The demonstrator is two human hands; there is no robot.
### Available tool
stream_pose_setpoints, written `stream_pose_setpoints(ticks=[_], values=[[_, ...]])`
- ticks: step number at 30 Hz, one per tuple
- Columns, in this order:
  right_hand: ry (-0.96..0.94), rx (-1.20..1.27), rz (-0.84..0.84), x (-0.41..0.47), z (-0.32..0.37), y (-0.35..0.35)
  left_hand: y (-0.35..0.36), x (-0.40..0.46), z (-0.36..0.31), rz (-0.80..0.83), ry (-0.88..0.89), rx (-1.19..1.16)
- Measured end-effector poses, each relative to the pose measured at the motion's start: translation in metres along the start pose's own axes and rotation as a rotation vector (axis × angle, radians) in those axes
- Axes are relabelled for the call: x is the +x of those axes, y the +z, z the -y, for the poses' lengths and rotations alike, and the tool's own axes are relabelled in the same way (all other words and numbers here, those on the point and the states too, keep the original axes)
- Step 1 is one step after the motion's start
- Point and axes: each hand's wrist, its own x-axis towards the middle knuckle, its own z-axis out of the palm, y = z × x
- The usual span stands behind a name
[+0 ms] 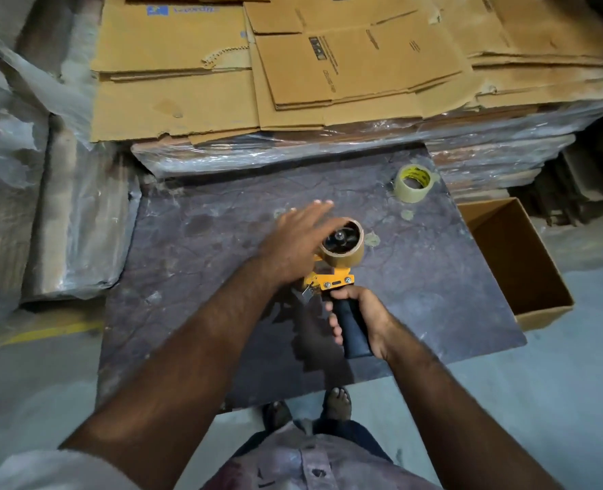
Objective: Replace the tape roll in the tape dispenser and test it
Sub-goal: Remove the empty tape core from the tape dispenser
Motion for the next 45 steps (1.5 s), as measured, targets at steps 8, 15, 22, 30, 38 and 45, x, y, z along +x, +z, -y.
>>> stream_pose_setpoints(ticks=[8, 15, 22, 30, 38, 45], values=[[0.089, 0.064, -0.044, 0.057, -0.031, -0.032, 0.057, -0.072, 0.047, -0.082, -0.155, -0.020], [0.068, 0.071, 0.001, 0.066, -0.017, -0.048, 0.064, -0.084, 0.043, -0.039, -0.198, -0.045], [-0.210, -0.425, -0.478, 0.045, -0.018, -0.067, 0.069, -0.066, 0.024, 0.010, -0.174, -0.086], [-0.652, -1.530, -0.744, 0.031, 0.019, -0.086, 0.072, 0.000, -0.006, -0.033, -0.048, 0.068], [-0.639, -1.203, -0.500, 0.071, 0.055, -0.105, 0.090, 0.068, -0.016, 0.270, -0.301, -0.008], [-0.332, -0.713, -0.409, 0.094, 0.083, -0.119, 0.098, 0.113, -0.011, 0.486, -0.508, -0.095]])
